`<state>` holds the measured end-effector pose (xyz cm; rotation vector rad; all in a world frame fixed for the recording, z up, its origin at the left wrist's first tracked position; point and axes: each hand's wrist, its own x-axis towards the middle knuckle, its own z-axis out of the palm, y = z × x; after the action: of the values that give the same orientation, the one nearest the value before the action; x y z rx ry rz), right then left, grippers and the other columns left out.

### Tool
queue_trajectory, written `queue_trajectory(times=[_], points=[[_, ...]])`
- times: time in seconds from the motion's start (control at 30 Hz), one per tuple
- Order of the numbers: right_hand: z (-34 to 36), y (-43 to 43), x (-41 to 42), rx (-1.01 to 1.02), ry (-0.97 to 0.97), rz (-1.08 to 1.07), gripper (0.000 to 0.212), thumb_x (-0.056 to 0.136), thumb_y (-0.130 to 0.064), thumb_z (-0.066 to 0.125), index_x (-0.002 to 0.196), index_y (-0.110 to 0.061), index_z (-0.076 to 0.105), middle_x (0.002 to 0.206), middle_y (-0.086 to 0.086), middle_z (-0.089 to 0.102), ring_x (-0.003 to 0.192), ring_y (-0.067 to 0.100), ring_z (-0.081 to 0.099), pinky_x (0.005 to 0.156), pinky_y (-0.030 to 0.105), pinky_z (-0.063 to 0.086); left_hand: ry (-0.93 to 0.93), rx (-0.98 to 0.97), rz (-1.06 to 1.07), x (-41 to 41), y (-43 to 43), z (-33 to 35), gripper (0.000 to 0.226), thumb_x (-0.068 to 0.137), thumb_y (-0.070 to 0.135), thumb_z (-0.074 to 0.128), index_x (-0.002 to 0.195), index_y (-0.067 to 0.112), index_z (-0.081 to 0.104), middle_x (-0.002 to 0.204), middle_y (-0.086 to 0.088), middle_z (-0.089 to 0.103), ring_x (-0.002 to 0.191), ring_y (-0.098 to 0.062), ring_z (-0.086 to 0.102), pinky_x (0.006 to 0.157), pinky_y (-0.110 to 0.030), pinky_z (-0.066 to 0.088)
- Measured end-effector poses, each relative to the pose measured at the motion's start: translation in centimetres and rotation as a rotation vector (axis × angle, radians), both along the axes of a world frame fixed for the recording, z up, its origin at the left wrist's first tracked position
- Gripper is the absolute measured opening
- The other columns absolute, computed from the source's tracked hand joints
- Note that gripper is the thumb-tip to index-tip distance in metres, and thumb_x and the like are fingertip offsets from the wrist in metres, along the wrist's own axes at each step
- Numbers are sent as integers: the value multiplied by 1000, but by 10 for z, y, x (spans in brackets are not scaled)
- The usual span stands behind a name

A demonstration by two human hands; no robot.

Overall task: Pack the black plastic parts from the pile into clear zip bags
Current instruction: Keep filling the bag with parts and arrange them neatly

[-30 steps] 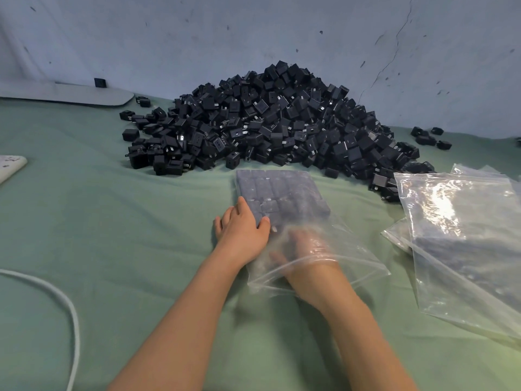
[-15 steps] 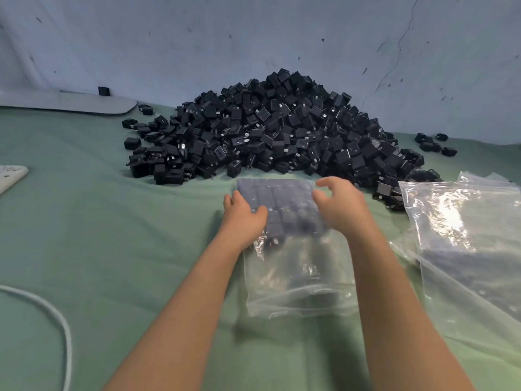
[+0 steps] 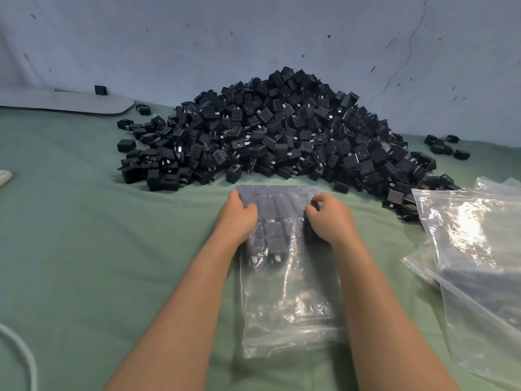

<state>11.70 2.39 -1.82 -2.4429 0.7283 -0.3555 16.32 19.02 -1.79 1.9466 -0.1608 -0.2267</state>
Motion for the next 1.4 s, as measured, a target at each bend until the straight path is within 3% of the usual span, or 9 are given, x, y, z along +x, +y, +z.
queue_trajectory(times=[0.2, 0.4, 0.53, 0.7, 0.9, 1.13, 1.27, 1.3, 1.4], points=[[-1, -1, -1, -20, -2, -2, 36, 95, -25, 50, 129, -15, 54, 128, 4, 60, 117, 25, 53, 79, 26, 32, -9, -9, 14, 5, 2, -2, 27, 91, 15, 42, 116, 15, 50, 108, 2, 57, 102, -22, 58, 89, -34, 46], [3, -5, 5, 27, -3, 11, 38, 92, -23, 51, 129, -16, 54, 128, 4, 60, 118, 25, 53, 83, 27, 36, -11, -53, 83, 14, 0, -1, 25, 93, 16, 44, 74, 28, 35, 74, 17, 39, 88, -17, 45, 70, -25, 34], [6, -5, 12, 39, -15, 28, 40, 94, -20, 49, 133, -13, 52, 133, 4, 57, 122, 24, 50, 87, 26, 36, -25, -39, 77, 19, -3, -5, 10, 94, 14, 40, 94, 23, 43, 83, 13, 43, 71, -8, 42, 63, -22, 34], [7, -8, 16, 13, 20, 72, 40, 92, -16, 45, 131, -18, 54, 127, 6, 60, 114, 25, 54, 80, 24, 36, -24, -10, 72, 23, -3, -6, 29, 94, 13, 40, 73, 31, 30, 73, 17, 30, 82, -14, 38, 57, -13, 23], [10, -8, 18, -36, 46, 80, 37, 90, -16, 46, 125, -23, 57, 125, 6, 61, 113, 27, 54, 78, 27, 38, -25, -6, 40, 20, -4, -2, 42, 94, 14, 38, 136, 14, 40, 98, 10, 44, 82, -12, 44, 71, -24, 33], [11, -5, 16, -4, 51, 83, 42, 94, -22, 47, 136, -18, 49, 133, 6, 56, 120, 25, 52, 83, 27, 36, 21, -67, 30, 16, -4, 1, 31, 94, 9, 35, 69, 26, 26, 70, 11, 29, 58, -4, 27, 52, -20, 22], [18, -12, 0, 37, 51, 61, 43, 95, -24, 48, 138, -15, 48, 131, 11, 57, 117, 29, 54, 92, 29, 39, 14, -150, 64, 8, 3, 6, 23, 93, 2, 33, 77, 11, 47, 73, 5, 45, 75, -10, 23, 51, -15, 39], [18, -14, -4, 58, 49, 53, 43, 95, -24, 48, 136, -14, 49, 128, 12, 59, 114, 30, 57, 93, 31, 40, 22, -147, 66, 6, 5, 7, 20, 93, 2, 33, 89, 8, 52, 81, 3, 51, 100, -25, 57, 60, -21, 42], [15, -13, -15, 87, 56, 68, 40, 94, -22, 48, 132, -12, 53, 124, 13, 62, 107, 27, 58, 89, 29, 41, 41, -131, 31, -2, 7, 7, 16, 91, 3, 32, 89, 12, 45, 75, 1, 41, 63, -15, 35, 53, -27, 28]])
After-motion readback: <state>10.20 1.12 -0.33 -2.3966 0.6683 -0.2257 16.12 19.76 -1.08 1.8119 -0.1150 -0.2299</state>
